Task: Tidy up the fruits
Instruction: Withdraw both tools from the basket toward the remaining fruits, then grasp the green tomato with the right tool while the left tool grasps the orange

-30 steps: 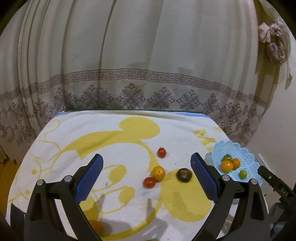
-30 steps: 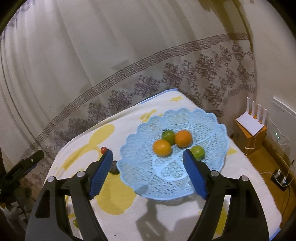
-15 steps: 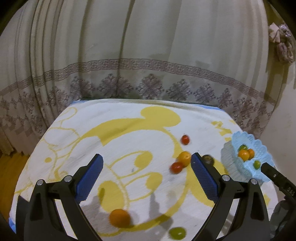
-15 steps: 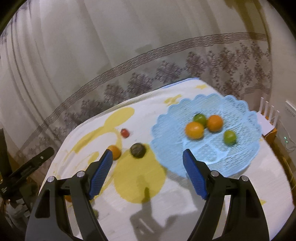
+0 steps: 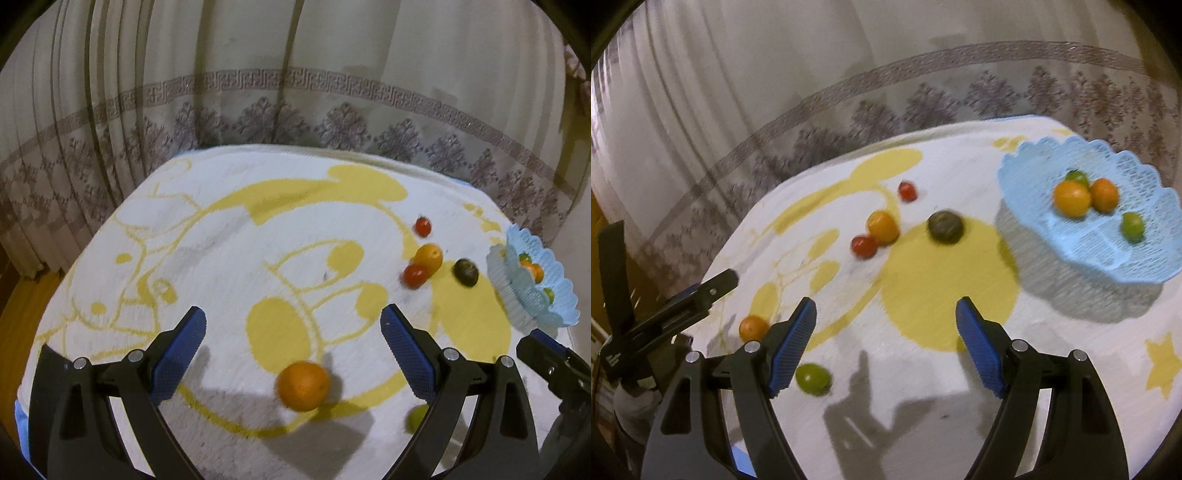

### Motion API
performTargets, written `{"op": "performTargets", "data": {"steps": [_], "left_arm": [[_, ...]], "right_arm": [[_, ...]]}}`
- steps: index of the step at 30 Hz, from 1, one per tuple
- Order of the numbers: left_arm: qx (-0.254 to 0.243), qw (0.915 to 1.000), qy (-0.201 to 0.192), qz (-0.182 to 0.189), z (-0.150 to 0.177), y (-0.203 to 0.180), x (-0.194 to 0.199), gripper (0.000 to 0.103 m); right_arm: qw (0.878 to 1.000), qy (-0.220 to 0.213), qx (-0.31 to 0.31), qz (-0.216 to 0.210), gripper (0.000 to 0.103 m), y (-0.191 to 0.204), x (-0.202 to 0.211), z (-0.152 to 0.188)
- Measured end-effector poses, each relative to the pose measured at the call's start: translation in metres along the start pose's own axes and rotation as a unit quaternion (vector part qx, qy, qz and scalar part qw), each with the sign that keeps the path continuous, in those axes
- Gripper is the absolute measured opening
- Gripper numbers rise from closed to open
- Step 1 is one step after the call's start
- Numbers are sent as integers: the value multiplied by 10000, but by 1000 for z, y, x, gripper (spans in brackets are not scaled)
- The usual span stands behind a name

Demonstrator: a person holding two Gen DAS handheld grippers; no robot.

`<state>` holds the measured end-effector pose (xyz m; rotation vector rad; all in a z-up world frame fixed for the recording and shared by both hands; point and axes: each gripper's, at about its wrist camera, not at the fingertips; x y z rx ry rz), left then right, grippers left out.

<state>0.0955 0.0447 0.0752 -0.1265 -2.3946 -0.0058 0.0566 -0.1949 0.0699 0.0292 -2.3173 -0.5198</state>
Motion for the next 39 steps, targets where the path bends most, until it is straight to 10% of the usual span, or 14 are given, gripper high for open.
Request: {"op": "performTargets", "data": {"steps": [21, 39], "left_arm": [[-49, 9994, 226, -244, 30, 20, -14, 95], [-54, 9994, 309, -144, 38, 20, -19, 95]], "right_arm": [[9920, 874, 875, -246, 78, 53, -43, 48], [9880, 938, 1224, -126, 29, 61, -52, 55]]}}
Point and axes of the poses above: each gripper's, at about its wrist camera, not at the fingertips, and x roughly against the way its jaws point, y to its left, z to its underside, and after that the axes turned 2 degrees about -x, right-handed
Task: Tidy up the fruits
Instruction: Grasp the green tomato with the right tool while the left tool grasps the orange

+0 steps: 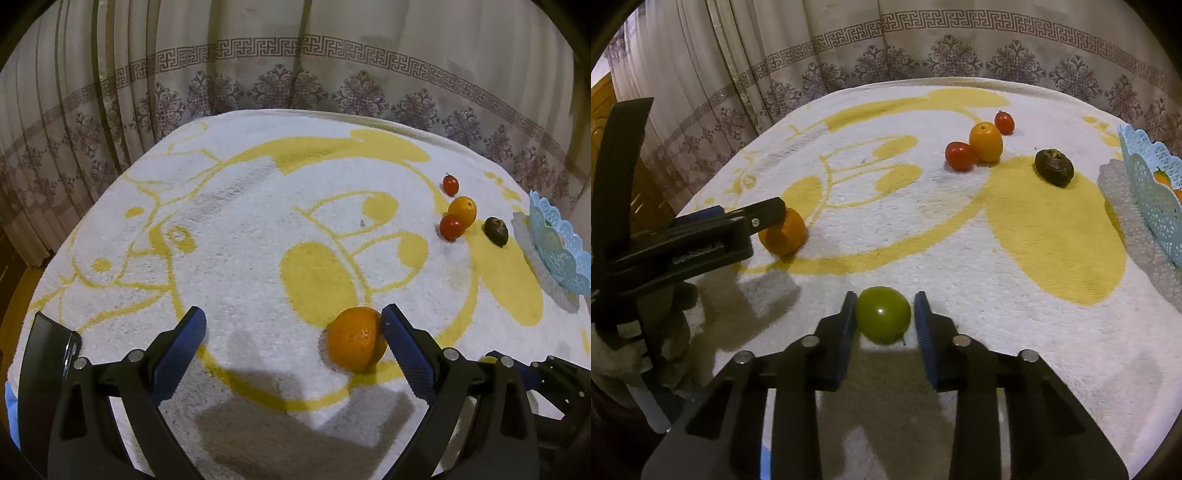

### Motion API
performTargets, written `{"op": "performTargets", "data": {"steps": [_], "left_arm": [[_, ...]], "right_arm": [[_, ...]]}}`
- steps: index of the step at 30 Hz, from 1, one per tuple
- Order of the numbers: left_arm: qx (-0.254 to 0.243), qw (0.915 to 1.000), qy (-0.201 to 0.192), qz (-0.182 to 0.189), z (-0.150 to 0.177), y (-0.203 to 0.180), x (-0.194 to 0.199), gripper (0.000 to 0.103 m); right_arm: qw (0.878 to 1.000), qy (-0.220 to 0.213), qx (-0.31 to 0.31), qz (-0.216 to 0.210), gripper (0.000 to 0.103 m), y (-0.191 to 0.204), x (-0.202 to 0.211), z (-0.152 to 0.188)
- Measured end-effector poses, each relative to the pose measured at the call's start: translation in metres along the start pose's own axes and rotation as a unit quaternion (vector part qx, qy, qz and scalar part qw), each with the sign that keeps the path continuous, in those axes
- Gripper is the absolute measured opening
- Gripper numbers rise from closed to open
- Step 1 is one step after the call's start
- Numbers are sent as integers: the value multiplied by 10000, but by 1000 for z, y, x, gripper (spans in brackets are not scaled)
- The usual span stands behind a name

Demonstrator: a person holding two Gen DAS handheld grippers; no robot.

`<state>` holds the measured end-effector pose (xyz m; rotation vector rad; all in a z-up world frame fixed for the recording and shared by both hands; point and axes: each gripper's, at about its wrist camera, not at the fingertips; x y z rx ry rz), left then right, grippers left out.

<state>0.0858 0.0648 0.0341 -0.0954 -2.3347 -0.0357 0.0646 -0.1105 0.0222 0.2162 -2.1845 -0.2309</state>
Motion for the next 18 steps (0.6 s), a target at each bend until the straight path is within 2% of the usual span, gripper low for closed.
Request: {"op": "performTargets", "data": {"steps": [18], "left_arm": [[-293, 9992, 159, 238, 5, -28, -7, 95]], "right_arm": [[9995, -77, -286, -104, 29, -12, 10, 1]]}}
Point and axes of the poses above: each gripper's, at about its wrist camera, not at the fingertips, and x roughly against the way its jaws point, y to its left, z to its underside, and after that the axes turned 2 degrees about -x, right-handed
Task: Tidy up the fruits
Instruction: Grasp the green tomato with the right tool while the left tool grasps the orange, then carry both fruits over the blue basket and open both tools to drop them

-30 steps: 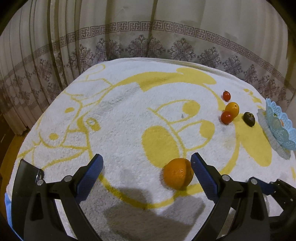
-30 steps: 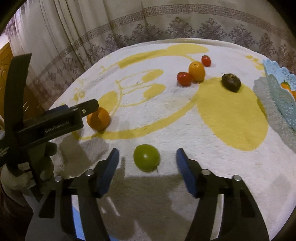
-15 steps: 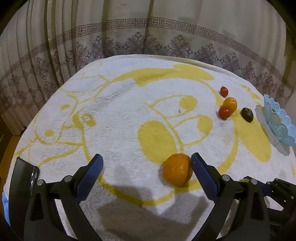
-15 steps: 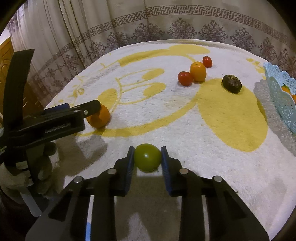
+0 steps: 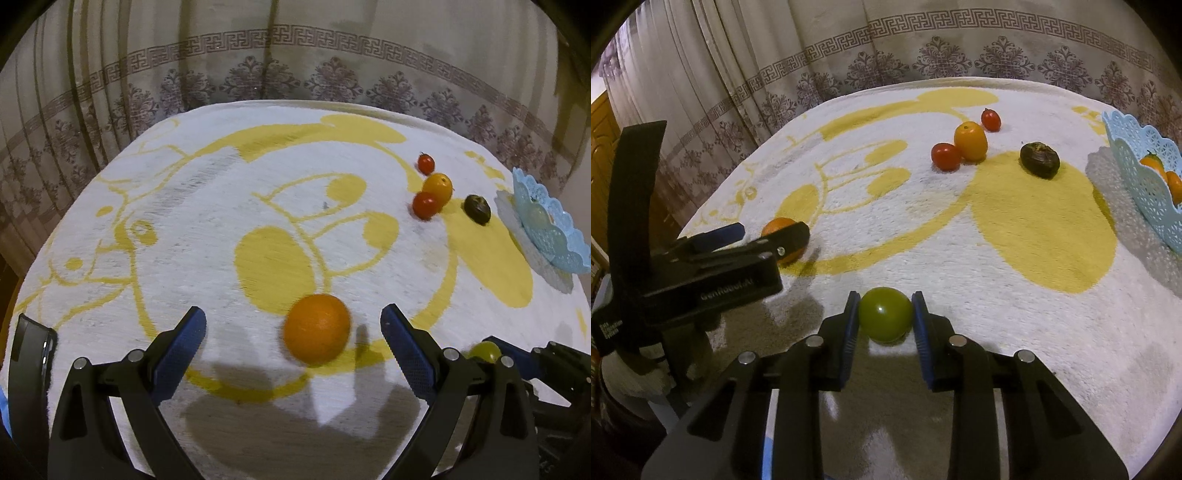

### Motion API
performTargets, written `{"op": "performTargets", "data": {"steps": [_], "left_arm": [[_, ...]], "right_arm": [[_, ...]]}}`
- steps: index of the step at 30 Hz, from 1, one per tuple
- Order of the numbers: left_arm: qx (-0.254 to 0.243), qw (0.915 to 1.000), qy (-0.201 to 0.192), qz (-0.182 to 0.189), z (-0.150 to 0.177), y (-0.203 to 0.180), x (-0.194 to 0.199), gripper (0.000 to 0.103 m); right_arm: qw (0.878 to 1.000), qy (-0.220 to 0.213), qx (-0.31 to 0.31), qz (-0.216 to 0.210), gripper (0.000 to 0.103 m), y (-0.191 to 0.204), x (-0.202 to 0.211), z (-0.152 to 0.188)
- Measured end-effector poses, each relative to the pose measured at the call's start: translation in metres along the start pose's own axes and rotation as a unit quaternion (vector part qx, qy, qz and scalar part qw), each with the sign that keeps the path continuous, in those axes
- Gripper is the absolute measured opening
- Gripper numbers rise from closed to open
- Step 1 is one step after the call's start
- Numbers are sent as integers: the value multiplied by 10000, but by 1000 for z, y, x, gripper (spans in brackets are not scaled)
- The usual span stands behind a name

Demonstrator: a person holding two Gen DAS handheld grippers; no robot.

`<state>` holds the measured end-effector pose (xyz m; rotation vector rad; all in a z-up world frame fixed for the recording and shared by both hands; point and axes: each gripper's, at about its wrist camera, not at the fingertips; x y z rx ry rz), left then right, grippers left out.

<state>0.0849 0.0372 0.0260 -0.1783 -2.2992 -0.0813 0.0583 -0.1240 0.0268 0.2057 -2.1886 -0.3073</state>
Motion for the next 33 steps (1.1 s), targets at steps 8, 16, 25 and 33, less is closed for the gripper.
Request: {"op": "performTargets", "data": {"steps": [8, 16, 25, 33], "left_arm": [[10, 9998, 158, 83, 2, -1, -11, 73], [-6, 9998, 89, 186, 2, -1, -6, 38], [-134, 9996, 63, 226, 0, -12, 1, 38], [-245, 9994, -40, 225, -6, -22, 10, 38]], "right_arm": [[10000, -46, -52, -23, 29, -3, 4, -2], [9999, -111, -90, -32, 29, -4, 9, -2], [9990, -351, -275, 36, 29, -17, 22, -8], [9988, -335, -351, 11, 29, -27, 26, -5]]}}
Point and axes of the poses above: each gripper's, at about its wrist camera, not at the fingertips, and x roughly against the way its jaws point, y to its left, z to its underside, and after that the axes turned 2 degrees about -x, right-handed
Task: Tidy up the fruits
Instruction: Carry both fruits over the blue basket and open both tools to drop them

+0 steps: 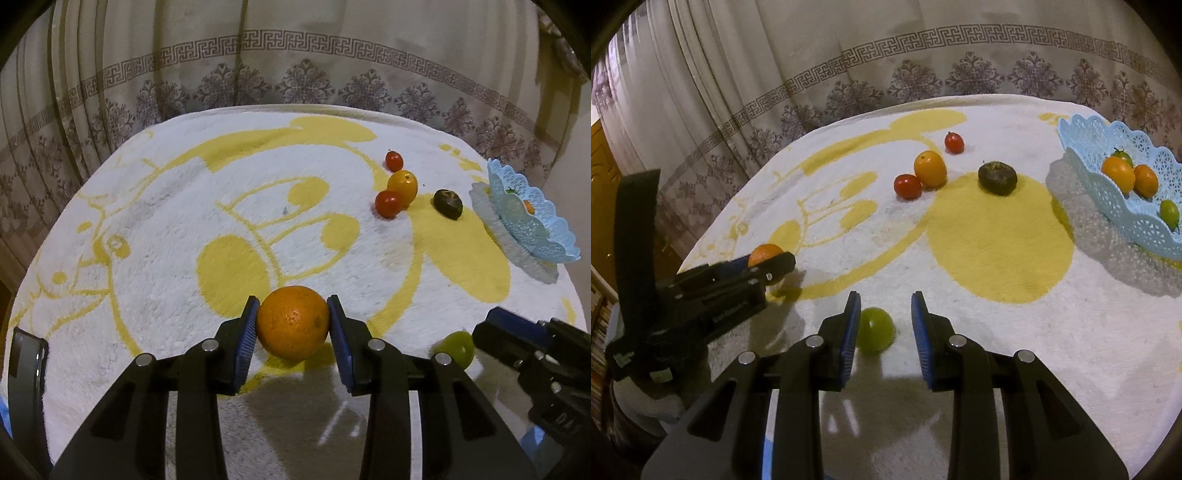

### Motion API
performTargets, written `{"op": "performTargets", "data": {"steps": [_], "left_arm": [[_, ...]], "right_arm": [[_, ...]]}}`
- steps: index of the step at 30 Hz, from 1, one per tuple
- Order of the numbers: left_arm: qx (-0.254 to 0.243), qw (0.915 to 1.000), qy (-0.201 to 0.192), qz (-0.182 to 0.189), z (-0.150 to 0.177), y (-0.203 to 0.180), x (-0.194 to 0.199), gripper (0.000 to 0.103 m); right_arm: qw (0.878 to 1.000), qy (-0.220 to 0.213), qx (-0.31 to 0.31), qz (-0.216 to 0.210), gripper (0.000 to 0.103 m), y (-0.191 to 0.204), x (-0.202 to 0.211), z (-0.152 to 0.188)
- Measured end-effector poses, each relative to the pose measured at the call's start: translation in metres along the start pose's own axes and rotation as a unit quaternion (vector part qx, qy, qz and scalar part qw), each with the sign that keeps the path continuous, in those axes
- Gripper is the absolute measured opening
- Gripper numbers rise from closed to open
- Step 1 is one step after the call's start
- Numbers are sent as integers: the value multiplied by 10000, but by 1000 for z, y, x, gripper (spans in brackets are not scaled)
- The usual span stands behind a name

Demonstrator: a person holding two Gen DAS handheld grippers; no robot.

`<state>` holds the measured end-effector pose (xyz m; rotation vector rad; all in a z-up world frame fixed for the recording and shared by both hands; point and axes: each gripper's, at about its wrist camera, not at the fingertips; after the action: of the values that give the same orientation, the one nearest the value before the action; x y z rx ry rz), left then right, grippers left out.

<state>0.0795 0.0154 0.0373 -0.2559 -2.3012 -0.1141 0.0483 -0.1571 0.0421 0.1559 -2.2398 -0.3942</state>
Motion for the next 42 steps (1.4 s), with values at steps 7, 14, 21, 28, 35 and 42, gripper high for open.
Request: {"op": "performTargets", "data": {"steps": [7, 14, 21, 28, 35, 42], "left_arm": [[-21, 10000, 4, -23, 0, -3, 2, 38], [-21, 10000, 5, -28, 0, -4, 3, 38], [22, 10000, 11, -46, 2, -2, 4, 38], [42, 10000, 17, -43, 3, -1, 5, 38], [-28, 10000, -76, -36, -1, -6, 10, 38], [-183, 9996, -234, 10, -15, -23, 18, 38]], "right_arm": [[9999, 95, -33, -77, 29, -1, -2, 6], [9994, 232, -116, -230, 31, 2, -9, 2], [9990, 395, -46, -201, 31, 5, -22, 3], [9991, 397, 93, -93, 30, 8, -24, 7], [9998, 186, 65, -80, 28, 6, -12, 2], [9997, -183, -171, -32, 28, -11, 12, -10]]}}
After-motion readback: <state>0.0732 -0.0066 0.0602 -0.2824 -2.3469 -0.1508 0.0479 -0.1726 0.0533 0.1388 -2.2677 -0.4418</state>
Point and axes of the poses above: each gripper's, at about its wrist camera, not at the fingertips, and x roughly against the way its jaws point, y to its left, z to its underside, and after that the axes turned 2 degrees about -x, right-handed
